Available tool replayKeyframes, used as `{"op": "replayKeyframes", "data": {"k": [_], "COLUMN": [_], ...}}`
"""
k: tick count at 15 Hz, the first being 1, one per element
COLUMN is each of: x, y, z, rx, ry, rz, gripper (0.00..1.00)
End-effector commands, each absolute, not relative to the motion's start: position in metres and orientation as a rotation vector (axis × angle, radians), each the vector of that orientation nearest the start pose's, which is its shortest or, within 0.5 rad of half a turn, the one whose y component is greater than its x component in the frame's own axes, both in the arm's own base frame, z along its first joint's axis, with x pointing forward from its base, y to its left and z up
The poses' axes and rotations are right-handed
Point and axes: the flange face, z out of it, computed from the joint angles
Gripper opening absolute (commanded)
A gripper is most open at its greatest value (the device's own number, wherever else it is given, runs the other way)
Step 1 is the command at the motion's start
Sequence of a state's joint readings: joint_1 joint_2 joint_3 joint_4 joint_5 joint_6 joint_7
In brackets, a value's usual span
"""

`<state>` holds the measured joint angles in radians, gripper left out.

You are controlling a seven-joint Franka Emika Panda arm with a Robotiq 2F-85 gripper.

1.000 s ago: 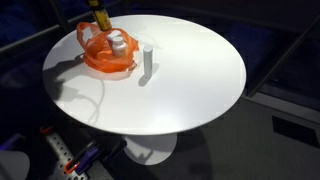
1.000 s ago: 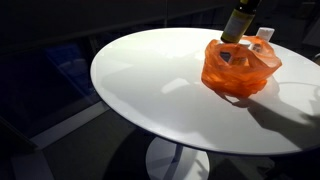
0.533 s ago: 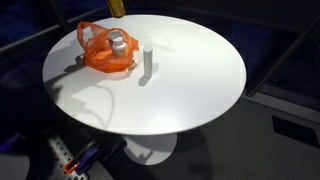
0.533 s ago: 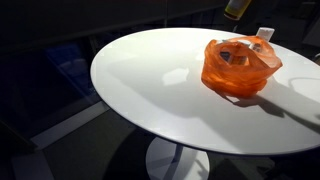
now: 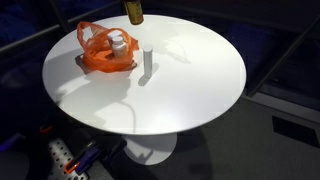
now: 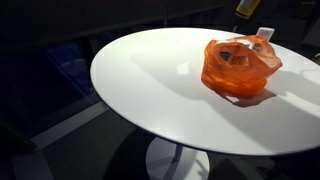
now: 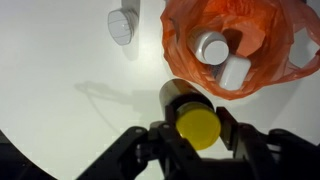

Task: Remove the bottle with a yellow cap from the plastic bag and put it on the table

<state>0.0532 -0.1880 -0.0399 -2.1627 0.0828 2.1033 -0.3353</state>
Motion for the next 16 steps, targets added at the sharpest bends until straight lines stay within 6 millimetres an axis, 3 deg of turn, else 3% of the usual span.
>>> {"op": "replayKeyframes", "data": {"k": [1, 6, 16], "x": [0.521, 0.535, 0.579], "y": [-0.014, -0.035, -0.047], "z": [0.479, 0.447, 0.389], "rx": [-3.027, -3.024, -2.994], "ry": [-0.428, -0.377, -0.363], "rz": [-0.202, -0.138, 0.0], "gripper": [0.2, 0.2, 0.2]}}
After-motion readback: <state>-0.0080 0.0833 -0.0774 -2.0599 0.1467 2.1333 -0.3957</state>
